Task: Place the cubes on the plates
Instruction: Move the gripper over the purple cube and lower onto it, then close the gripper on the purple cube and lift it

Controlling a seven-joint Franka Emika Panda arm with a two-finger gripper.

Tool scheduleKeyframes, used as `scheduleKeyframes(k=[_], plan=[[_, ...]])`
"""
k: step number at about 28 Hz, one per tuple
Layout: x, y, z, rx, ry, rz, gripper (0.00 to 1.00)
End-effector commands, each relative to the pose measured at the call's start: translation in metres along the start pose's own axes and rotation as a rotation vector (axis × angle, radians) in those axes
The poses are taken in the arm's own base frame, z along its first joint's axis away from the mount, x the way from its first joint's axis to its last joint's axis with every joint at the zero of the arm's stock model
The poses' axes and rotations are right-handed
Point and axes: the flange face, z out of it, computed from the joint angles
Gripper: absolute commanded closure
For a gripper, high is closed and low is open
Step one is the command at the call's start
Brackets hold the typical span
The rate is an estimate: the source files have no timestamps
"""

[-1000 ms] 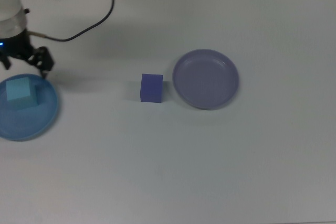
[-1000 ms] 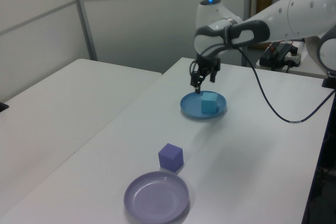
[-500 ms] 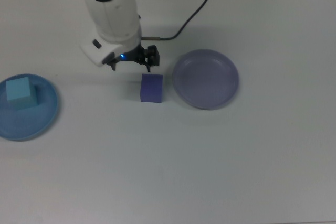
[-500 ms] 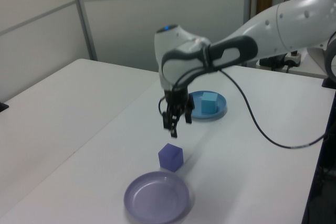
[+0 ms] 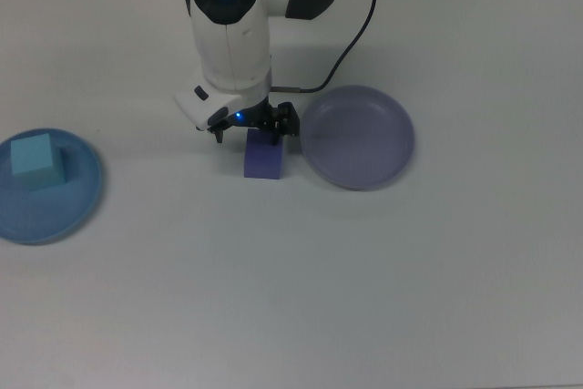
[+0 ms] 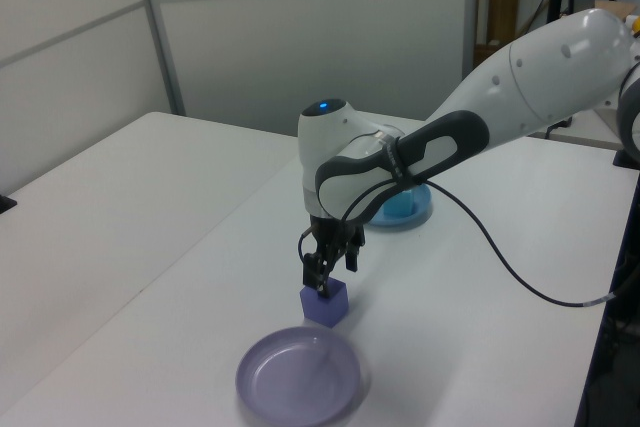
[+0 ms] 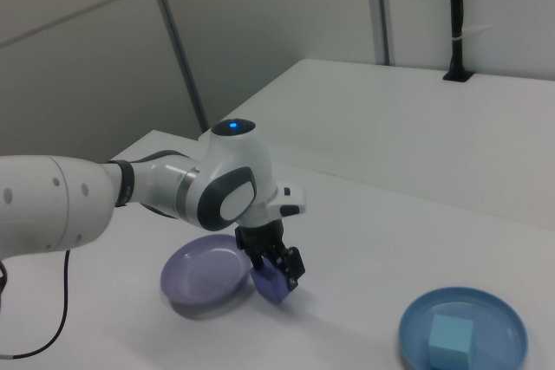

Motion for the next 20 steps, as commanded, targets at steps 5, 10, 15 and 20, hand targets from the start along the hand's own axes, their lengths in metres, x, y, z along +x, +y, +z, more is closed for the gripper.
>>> scheduleKeyframes(k=[5, 10, 15, 20], plan=[[-0.021, 0.025, -0.067, -0.008, 0.0, -0.03, 0.0], [-0.017, 0.018, -0.062, 0.016, -0.006, -0.026, 0.0], [-0.009, 0.011, -0.05, 0.022, 0.017, -0.034, 0.0], [-0.002, -0.004, -0.032, 0.024, 0.031, -0.021, 0.0]])
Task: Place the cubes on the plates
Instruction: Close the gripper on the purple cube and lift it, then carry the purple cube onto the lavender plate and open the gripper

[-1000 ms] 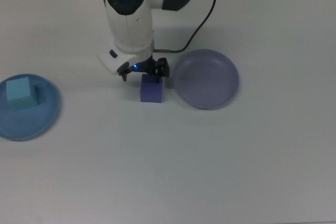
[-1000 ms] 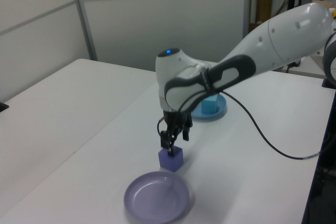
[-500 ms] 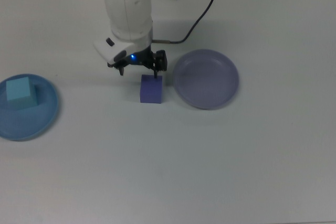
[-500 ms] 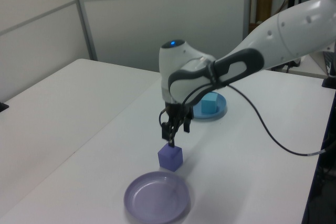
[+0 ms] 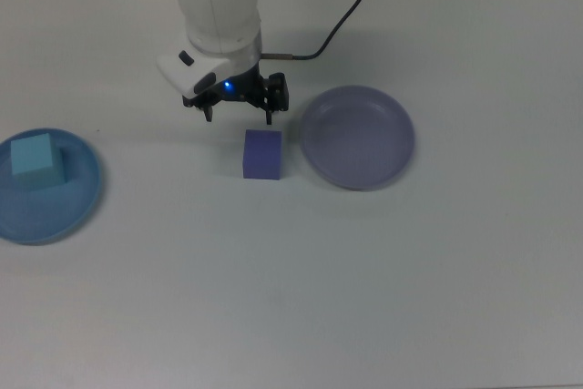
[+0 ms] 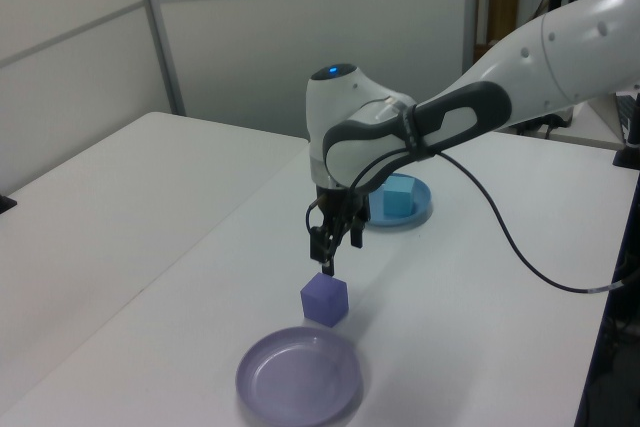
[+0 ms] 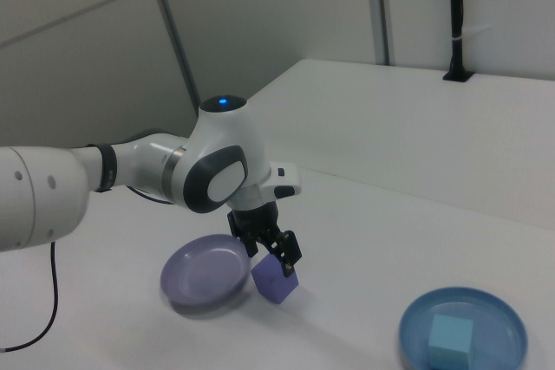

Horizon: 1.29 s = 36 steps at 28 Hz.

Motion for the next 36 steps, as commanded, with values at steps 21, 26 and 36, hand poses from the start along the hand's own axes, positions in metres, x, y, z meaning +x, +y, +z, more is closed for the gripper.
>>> scheduleKeyframes(k=[21, 26, 36], plan=[[0.017, -0.04, 0.066, 0.007, 0.037, 0.025, 0.46], [0.017, -0.037, 0.058, 0.007, 0.045, 0.037, 0.94], [-0.002, -0.053, 0.012, 0.003, -0.001, -0.002, 1.0]])
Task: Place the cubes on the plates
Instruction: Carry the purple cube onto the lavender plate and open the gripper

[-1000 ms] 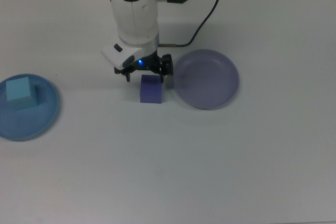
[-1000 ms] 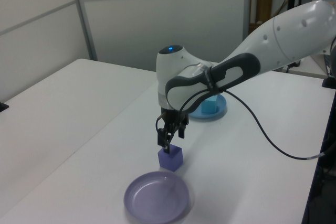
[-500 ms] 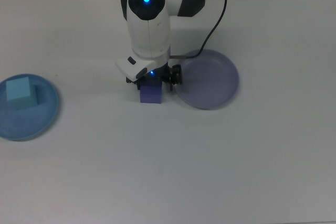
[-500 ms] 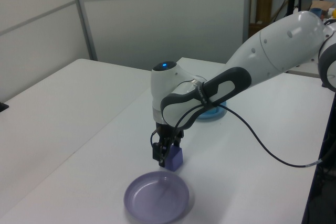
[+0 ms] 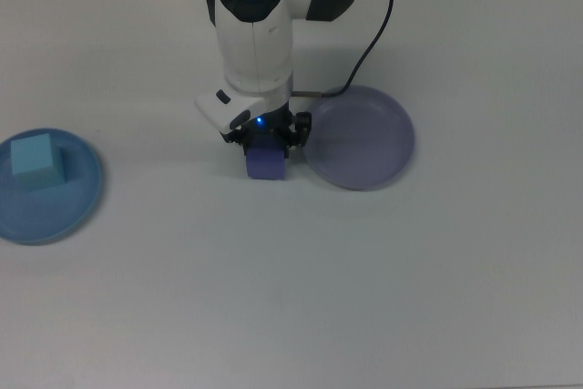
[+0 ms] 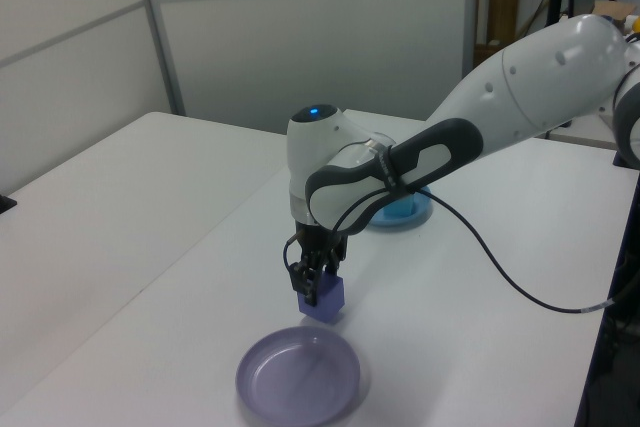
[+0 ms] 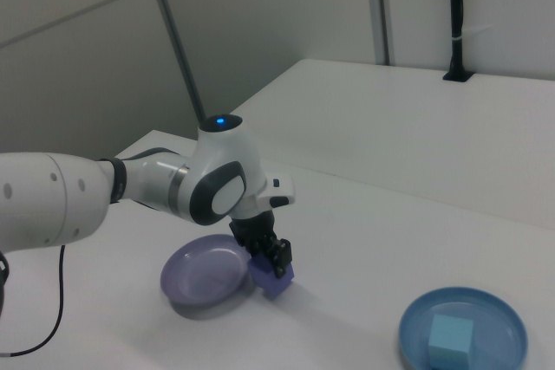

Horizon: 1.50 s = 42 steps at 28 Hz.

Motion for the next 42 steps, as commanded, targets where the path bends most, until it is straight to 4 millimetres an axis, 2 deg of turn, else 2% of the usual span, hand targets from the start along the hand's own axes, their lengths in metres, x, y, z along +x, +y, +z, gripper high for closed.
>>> scheduleKeyframes(k=[1, 3, 5, 9, 10, 14, 15, 16, 18, 19, 20, 23, 24, 25, 26, 29, 34, 39, 42], plan=[[-0.02, -0.018, -0.038, -0.007, -0.039, -0.021, 1.0], [-0.026, -0.036, -0.043, -0.005, -0.051, -0.041, 1.0], [-0.033, -0.066, -0.05, 0.002, -0.045, -0.077, 1.0], [-0.038, -0.087, -0.053, 0.007, -0.039, -0.069, 0.99], [-0.041, -0.101, -0.051, 0.006, -0.04, -0.085, 0.98], [-0.049, -0.121, -0.043, -0.041, -0.038, -0.109, 0.95], [-0.053, -0.132, -0.034, -0.066, -0.042, -0.119, 0.9], [-0.054, -0.134, -0.029, -0.078, -0.047, -0.119, 0.88], [-0.053, -0.135, -0.022, -0.084, -0.052, -0.113, 0.84], [-0.052, -0.135, -0.021, -0.085, -0.052, -0.114, 0.79], [-0.052, -0.136, -0.017, -0.087, -0.058, -0.116, 0.57], [-0.052, -0.136, -0.016, -0.096, -0.056, -0.123, 0.26], [-0.052, -0.136, -0.017, -0.099, -0.053, -0.125, 0.19], [-0.053, -0.139, -0.019, -0.1, -0.051, -0.13, 0.06], [-0.053, -0.139, -0.019, -0.1, -0.051, -0.13, 0.0], [-0.054, -0.14, -0.023, -0.103, -0.047, -0.133, 0.0], [-0.054, -0.135, -0.052, -0.113, -0.007, -0.138, 0.0], [-0.056, -0.11, -0.092, -0.127, 0.011, -0.107, 0.0], [-0.056, -0.08, -0.125, -0.131, 0.026, -0.073, 0.0]])
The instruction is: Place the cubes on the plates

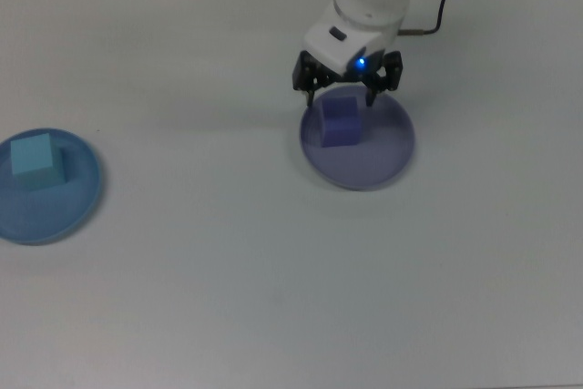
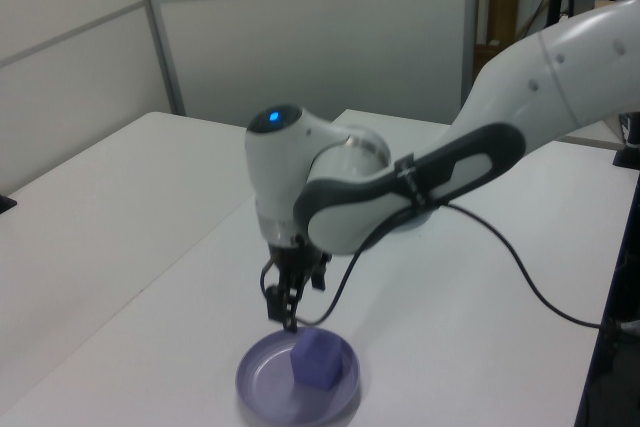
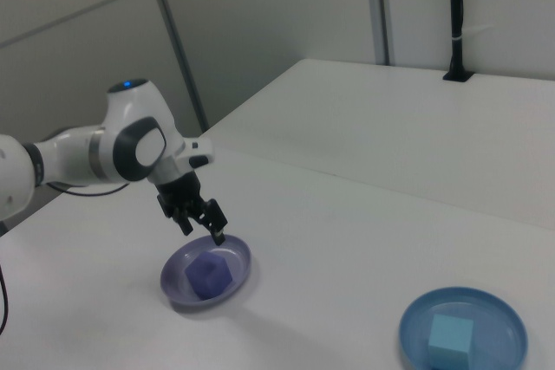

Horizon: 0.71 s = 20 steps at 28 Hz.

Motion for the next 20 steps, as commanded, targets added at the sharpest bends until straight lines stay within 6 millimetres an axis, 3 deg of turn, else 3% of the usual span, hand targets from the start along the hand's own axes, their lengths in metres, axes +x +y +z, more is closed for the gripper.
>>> scheduleKeyframes(k=[1, 4, 5, 11, 17, 20], plan=[[-0.013, 0.052, -0.055, -0.029, 0.022, 0.052, 0.0], [-0.016, 0.076, -0.071, -0.038, 0.017, 0.071, 0.0], [-0.017, 0.095, -0.083, -0.043, 0.018, 0.091, 0.0], [-0.022, 0.153, -0.103, -0.024, 0.004, 0.111, 0.0], [-0.023, 0.167, -0.103, 0.032, 0.004, 0.133, 0.0], [-0.018, 0.198, -0.123, 0.102, 0.046, 0.152, 0.0]])
